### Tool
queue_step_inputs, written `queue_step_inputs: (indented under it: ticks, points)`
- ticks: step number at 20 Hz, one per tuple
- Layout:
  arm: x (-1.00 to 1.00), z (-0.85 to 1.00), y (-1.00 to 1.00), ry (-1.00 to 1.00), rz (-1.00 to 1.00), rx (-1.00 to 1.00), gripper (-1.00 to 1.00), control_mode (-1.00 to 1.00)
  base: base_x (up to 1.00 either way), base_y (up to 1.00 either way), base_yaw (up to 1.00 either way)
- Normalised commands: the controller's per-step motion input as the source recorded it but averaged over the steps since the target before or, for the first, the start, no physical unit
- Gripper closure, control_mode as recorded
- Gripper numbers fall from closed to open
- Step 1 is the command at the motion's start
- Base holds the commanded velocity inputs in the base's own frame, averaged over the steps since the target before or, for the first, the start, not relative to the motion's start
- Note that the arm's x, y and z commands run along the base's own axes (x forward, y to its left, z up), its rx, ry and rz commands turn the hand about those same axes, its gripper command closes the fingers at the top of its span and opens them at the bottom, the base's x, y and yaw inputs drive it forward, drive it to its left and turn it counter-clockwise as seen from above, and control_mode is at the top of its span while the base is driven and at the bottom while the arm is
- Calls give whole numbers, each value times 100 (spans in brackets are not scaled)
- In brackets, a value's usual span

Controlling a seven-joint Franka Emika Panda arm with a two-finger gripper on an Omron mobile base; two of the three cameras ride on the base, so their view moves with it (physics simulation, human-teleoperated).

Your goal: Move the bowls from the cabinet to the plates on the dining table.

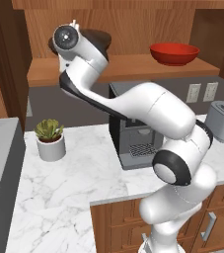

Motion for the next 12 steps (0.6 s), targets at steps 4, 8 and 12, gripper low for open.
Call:
queue_step_inputs:
  ticks: [4, 8, 12]
  points:
    - [-21, 5, 2, -5, -17, 6, 100, -100, 0, 0, 0]
    - [-17, -11, 10, -12, -16, 9, 100, -100, 0, 0, 0]
    - [-20, -7, 12, -11, -15, 12, 100, -100, 0, 0, 0]
